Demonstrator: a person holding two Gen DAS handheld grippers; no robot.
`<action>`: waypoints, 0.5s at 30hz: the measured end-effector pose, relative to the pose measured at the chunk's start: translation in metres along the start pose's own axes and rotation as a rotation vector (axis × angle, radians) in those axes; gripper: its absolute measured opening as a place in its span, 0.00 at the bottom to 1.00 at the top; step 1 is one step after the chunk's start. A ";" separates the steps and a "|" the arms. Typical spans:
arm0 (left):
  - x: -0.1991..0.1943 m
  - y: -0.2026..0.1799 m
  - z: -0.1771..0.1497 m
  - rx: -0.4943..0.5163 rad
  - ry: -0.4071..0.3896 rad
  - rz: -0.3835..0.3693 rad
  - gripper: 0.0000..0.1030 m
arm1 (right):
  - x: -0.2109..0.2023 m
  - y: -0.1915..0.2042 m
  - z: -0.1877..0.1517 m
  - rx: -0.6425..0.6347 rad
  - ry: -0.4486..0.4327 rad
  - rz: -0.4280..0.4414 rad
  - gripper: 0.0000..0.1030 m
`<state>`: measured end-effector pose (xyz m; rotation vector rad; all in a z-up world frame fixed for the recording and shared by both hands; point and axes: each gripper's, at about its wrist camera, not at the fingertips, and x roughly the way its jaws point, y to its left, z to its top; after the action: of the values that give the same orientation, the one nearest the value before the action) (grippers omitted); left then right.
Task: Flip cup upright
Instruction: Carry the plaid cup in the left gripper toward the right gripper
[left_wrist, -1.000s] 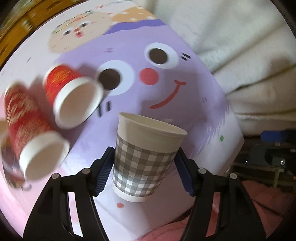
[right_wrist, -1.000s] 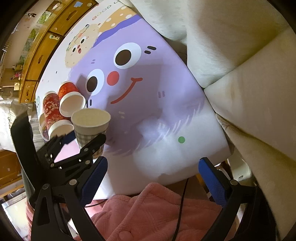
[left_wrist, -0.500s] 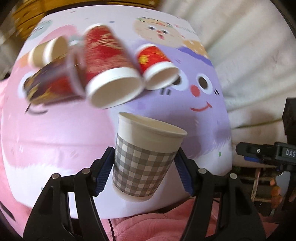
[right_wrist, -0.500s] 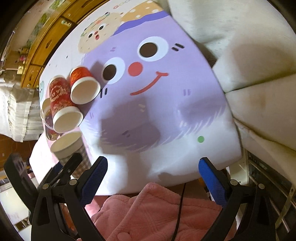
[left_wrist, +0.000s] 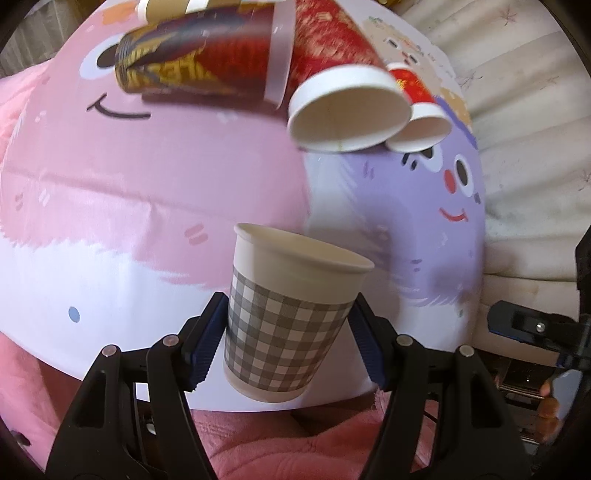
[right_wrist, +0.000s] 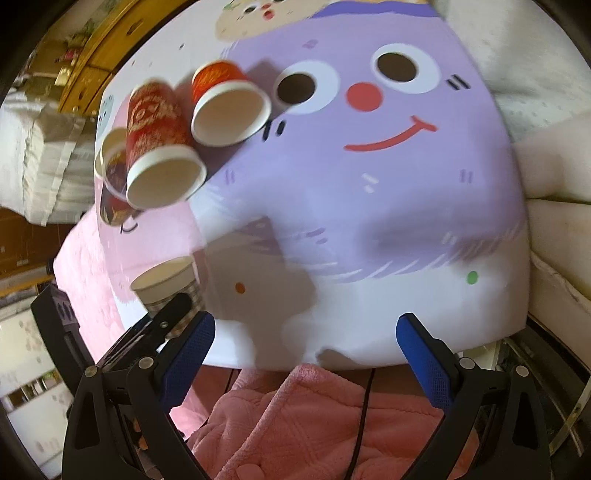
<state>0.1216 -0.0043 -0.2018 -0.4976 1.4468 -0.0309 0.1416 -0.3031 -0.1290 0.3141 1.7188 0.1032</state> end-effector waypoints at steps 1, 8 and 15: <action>0.004 0.000 -0.002 -0.006 0.011 0.003 0.62 | 0.003 0.003 -0.001 -0.007 0.009 0.000 0.97; 0.019 -0.006 -0.007 -0.001 0.065 0.028 0.65 | 0.010 0.013 -0.009 -0.024 0.027 0.014 0.97; 0.015 -0.007 -0.007 0.032 0.082 -0.001 0.76 | 0.010 0.017 -0.014 0.028 0.020 0.050 0.97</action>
<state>0.1193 -0.0173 -0.2134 -0.4753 1.5245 -0.0757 0.1291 -0.2831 -0.1322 0.3780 1.7339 0.1197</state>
